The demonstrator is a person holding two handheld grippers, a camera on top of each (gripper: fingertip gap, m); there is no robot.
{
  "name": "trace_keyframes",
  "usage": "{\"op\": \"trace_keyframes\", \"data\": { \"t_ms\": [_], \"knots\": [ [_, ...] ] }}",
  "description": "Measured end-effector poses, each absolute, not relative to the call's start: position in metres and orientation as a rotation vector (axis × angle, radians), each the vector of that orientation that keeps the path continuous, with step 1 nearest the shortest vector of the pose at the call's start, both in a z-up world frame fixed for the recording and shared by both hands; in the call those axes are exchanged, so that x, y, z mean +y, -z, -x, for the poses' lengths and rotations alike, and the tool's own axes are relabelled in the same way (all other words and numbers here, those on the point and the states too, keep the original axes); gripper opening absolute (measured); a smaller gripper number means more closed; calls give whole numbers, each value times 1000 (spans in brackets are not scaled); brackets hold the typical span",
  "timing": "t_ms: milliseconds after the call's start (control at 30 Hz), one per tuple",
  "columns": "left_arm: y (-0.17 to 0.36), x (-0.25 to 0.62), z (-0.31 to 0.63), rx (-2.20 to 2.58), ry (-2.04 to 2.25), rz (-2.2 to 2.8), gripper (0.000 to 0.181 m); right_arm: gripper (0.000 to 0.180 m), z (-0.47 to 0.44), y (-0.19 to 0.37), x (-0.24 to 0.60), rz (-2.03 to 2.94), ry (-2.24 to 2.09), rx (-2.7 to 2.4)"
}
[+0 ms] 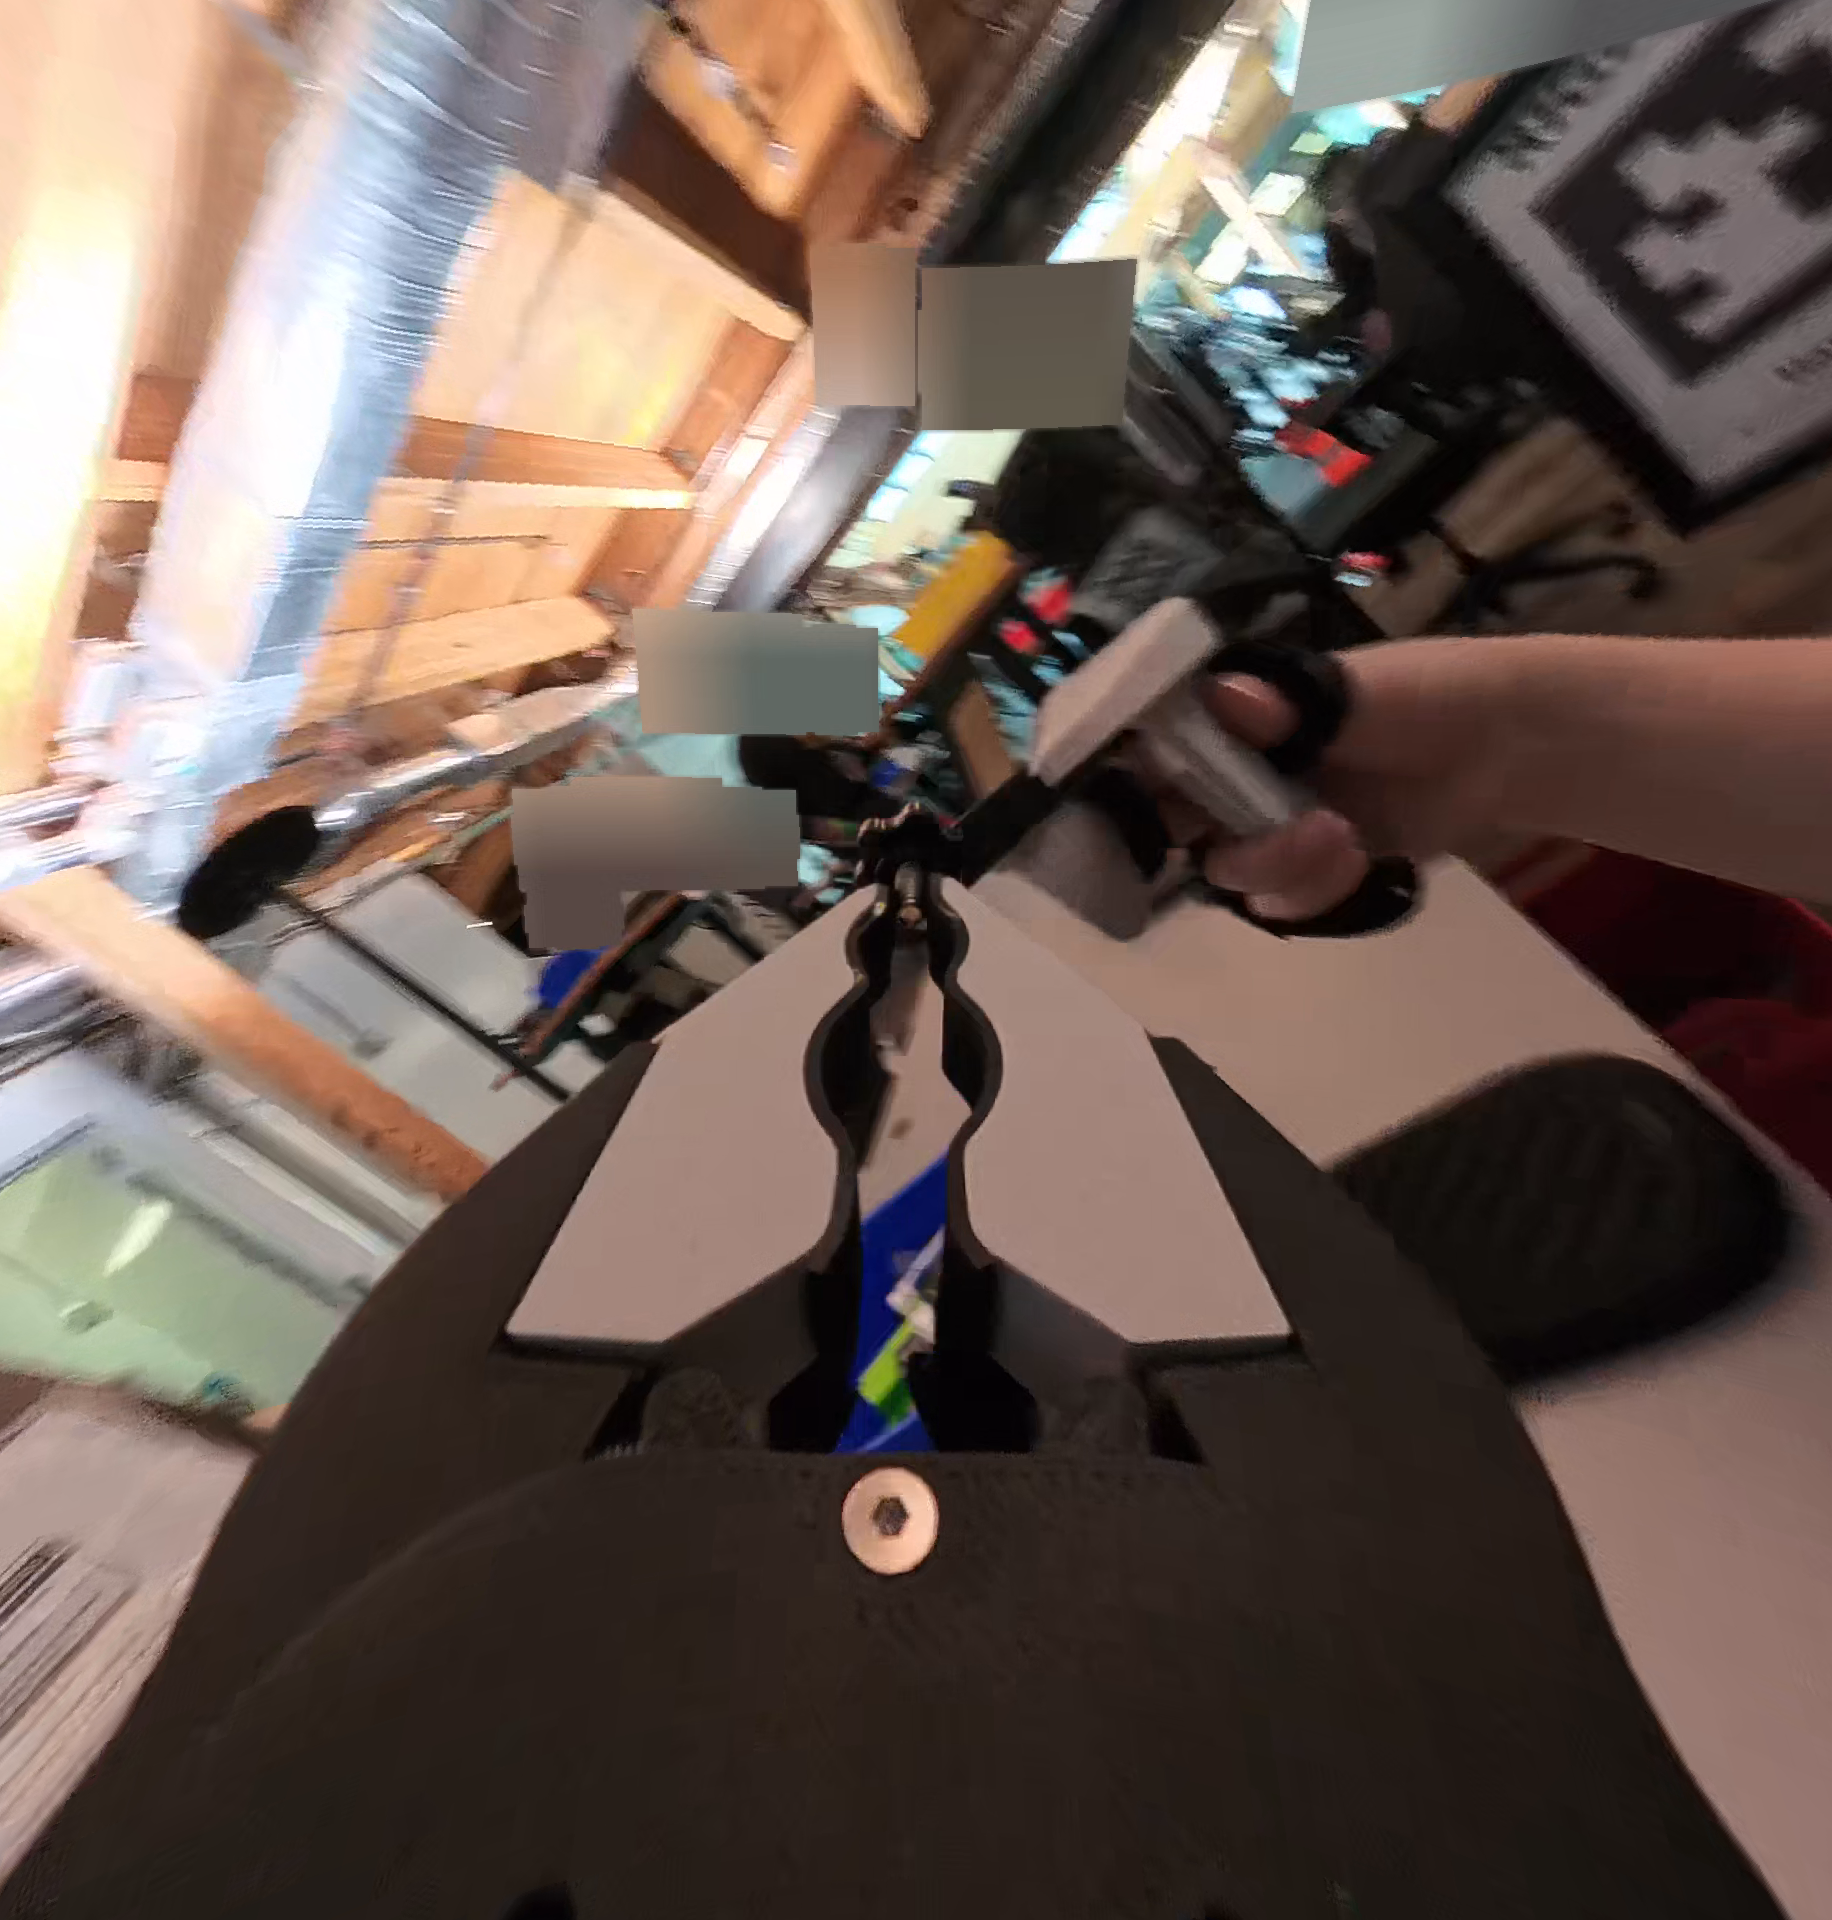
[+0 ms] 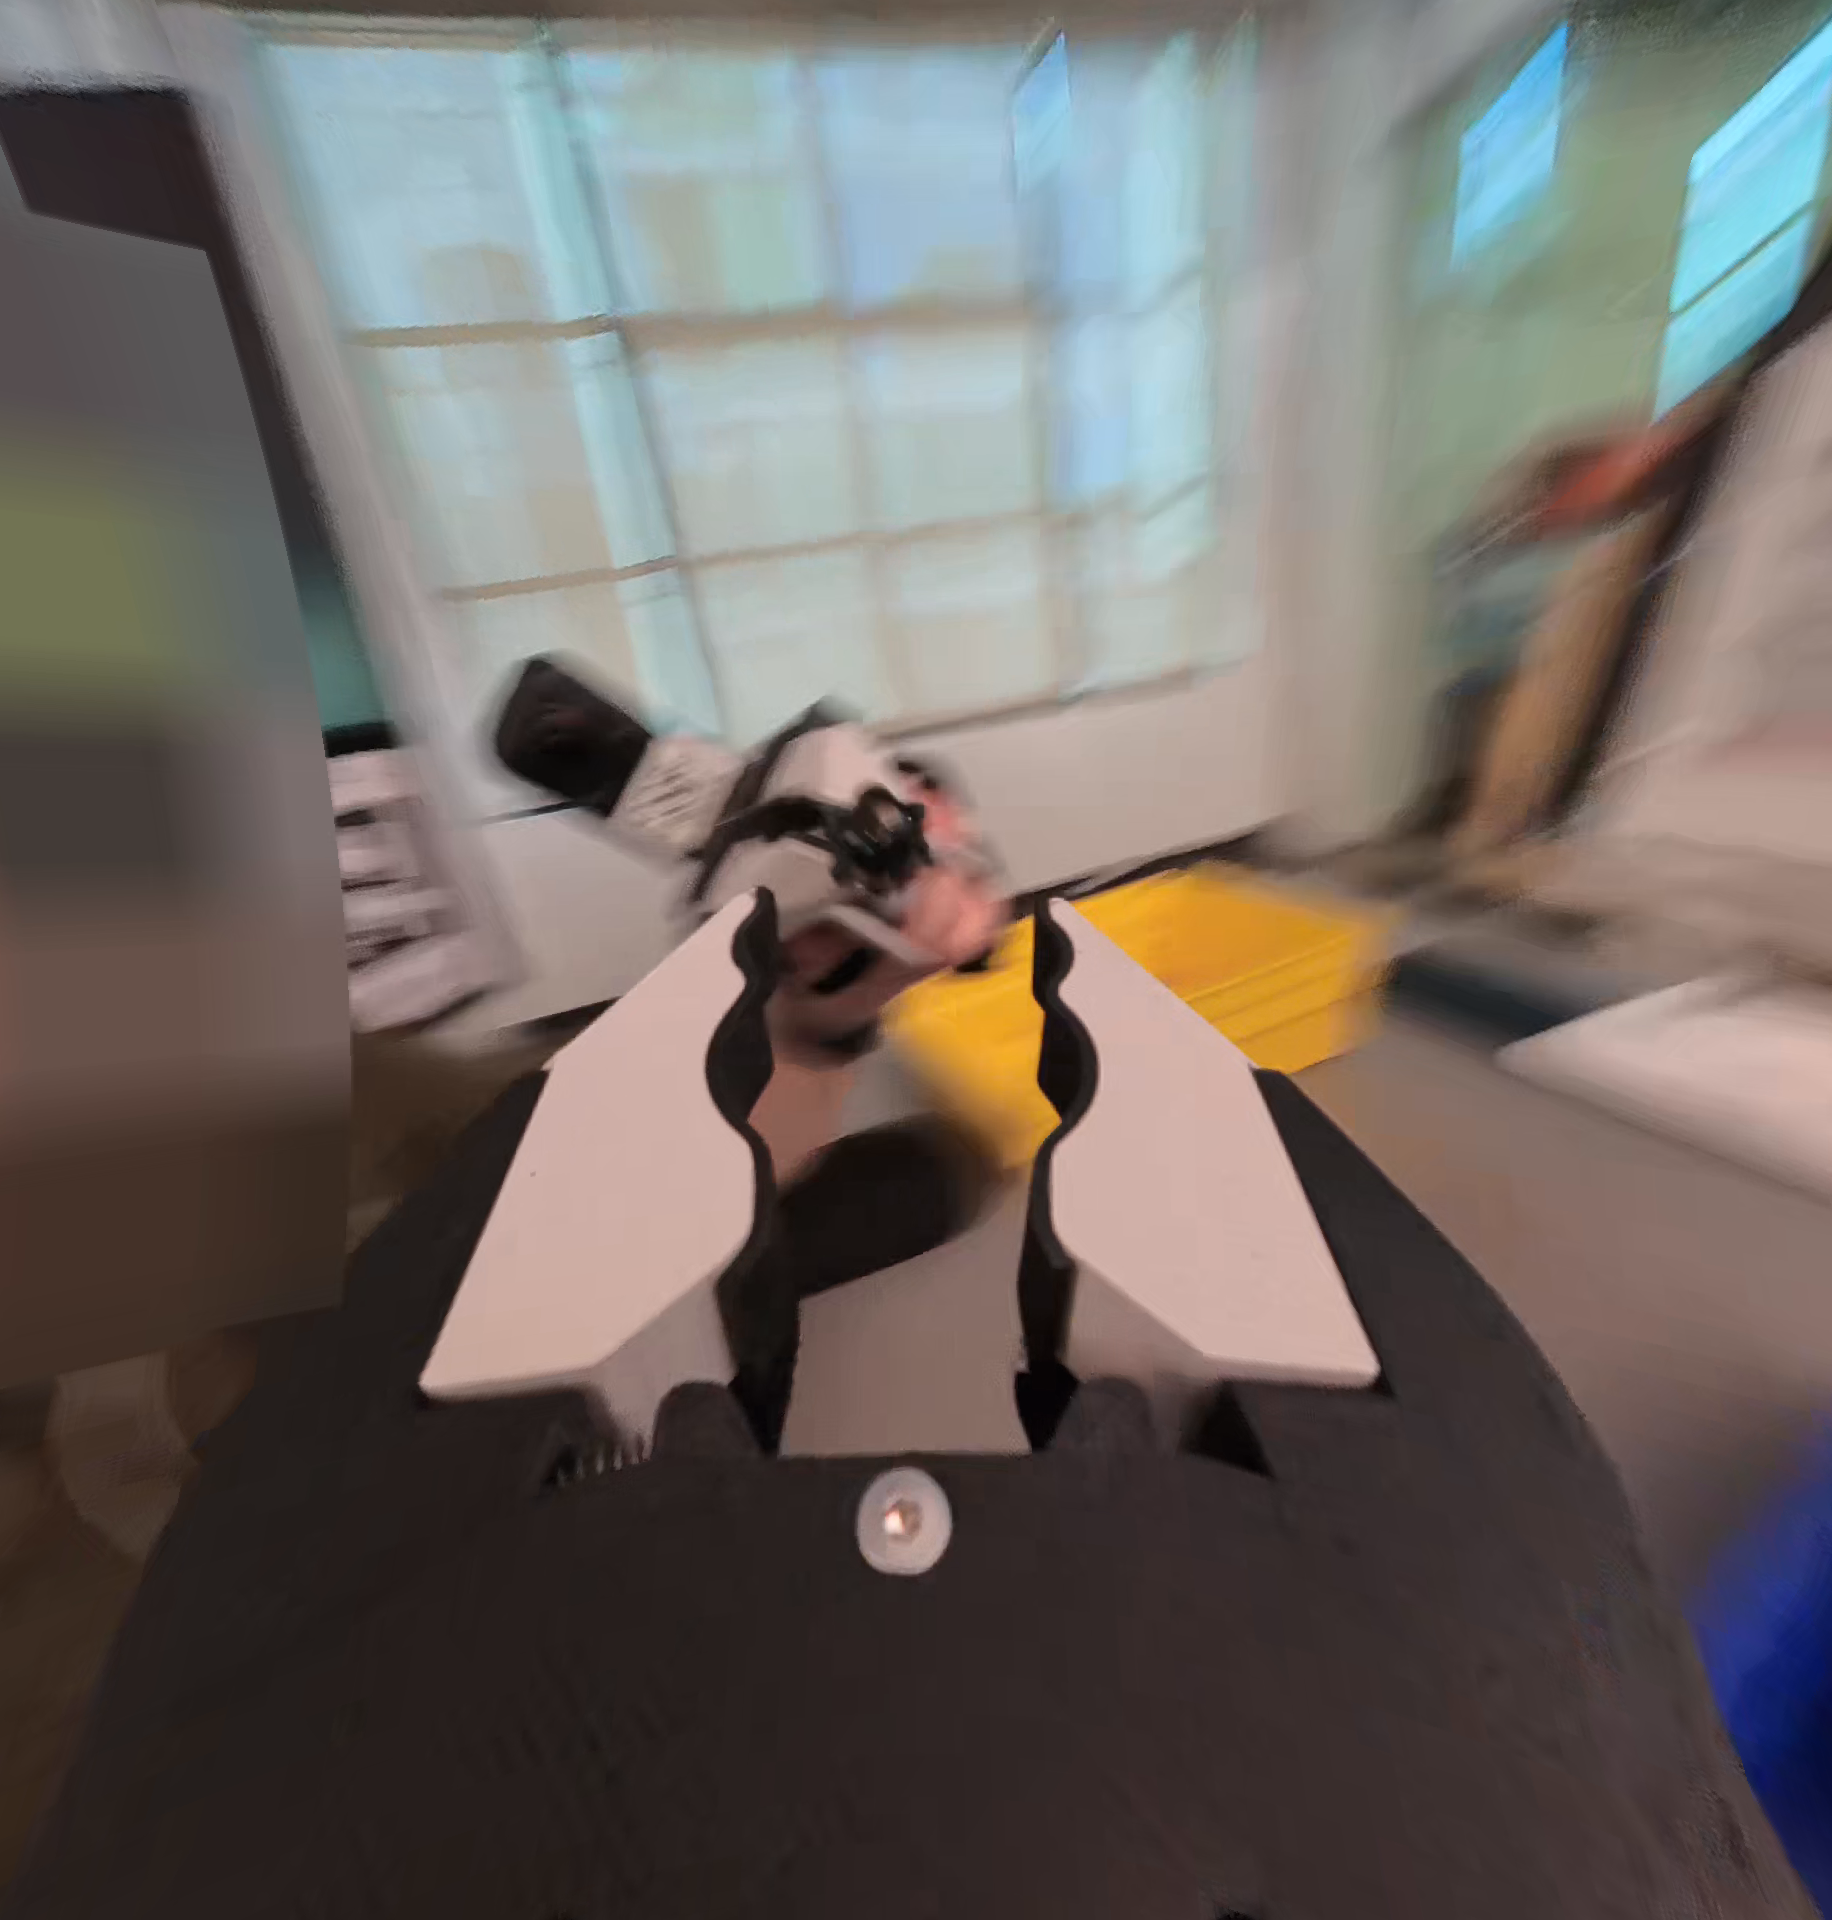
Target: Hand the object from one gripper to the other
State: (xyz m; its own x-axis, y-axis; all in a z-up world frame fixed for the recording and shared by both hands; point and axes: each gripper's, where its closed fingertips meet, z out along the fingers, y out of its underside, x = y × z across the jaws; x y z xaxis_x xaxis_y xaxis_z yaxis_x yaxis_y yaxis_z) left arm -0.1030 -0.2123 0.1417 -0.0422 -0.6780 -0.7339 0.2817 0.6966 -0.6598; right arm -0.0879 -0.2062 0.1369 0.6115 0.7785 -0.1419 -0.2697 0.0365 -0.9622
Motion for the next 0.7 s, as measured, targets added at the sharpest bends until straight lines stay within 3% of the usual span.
{"op": "trace_keyframes", "data": {
  "t_ms": [200,400,700],
  "knots": [
    [-171,-173,110,1054,336,309,3,44,61,-181,-210,1162,-240,-310],
    [-162,-184,103,1010,173,236,4,34,87,-175,-196,1288,111,-413],
    [-159,-195,101,1026,136,184,3,9,98,-164,-187,1325,178,-512]
  ]
}}
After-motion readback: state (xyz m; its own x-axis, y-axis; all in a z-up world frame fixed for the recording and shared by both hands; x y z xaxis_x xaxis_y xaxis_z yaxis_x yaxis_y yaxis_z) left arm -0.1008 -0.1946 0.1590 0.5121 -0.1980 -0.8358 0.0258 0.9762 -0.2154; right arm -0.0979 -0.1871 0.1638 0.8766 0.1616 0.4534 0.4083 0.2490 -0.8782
